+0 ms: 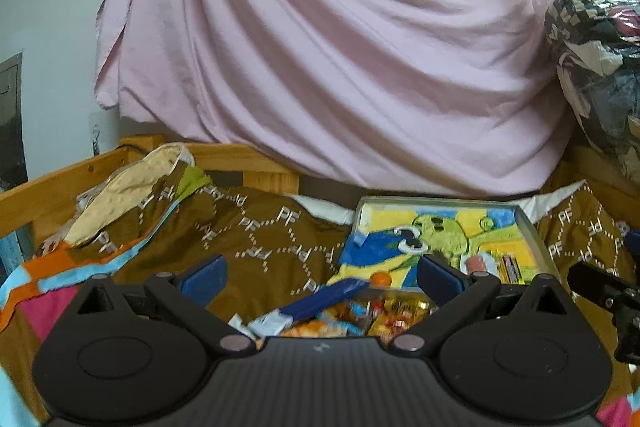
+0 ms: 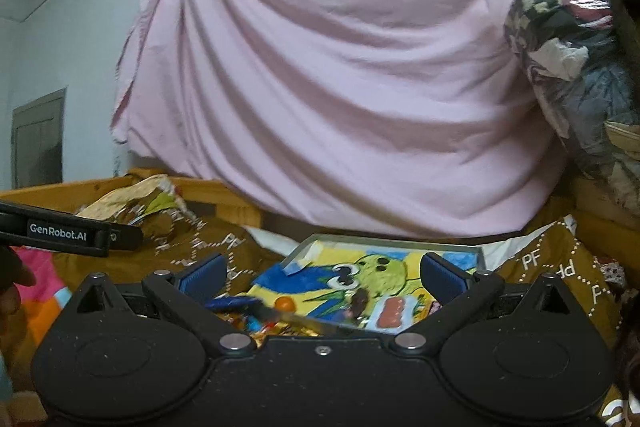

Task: Organize snacks

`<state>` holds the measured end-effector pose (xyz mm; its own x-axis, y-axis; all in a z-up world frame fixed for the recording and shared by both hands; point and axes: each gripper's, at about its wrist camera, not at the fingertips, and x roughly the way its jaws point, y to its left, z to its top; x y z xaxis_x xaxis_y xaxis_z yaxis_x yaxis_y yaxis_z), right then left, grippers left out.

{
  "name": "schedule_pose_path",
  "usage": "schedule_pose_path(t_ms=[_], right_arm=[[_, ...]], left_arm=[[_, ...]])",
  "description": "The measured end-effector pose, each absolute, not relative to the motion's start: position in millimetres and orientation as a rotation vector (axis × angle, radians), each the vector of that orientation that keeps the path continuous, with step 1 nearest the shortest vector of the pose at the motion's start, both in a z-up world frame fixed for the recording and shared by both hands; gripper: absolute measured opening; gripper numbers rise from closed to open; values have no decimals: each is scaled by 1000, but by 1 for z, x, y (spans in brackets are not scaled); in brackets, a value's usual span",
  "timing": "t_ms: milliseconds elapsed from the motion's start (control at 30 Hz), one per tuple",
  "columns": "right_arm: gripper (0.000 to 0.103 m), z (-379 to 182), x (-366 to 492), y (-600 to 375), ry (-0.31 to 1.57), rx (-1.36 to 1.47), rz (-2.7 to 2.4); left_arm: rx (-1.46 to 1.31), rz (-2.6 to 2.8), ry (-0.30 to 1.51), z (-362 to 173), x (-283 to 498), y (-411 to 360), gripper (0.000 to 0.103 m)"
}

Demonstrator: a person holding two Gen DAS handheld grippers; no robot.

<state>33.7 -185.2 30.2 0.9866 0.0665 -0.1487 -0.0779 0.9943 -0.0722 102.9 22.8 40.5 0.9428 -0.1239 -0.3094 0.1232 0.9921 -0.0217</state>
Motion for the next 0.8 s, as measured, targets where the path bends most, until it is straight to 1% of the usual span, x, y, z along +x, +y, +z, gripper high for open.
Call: schedule_pose_path(t_ms=[300,567,800], right_arm=[[102,13,25,-169,257,-99,105],[102,-4,32,-165,374,-83,105],[102,-16,41,-163,461,-93,89]], left_arm=[[38,-123,380,16,87,32,103],[79,-60,549,-12,89,34,103],[127,-90,594,-20,92,27,103]])
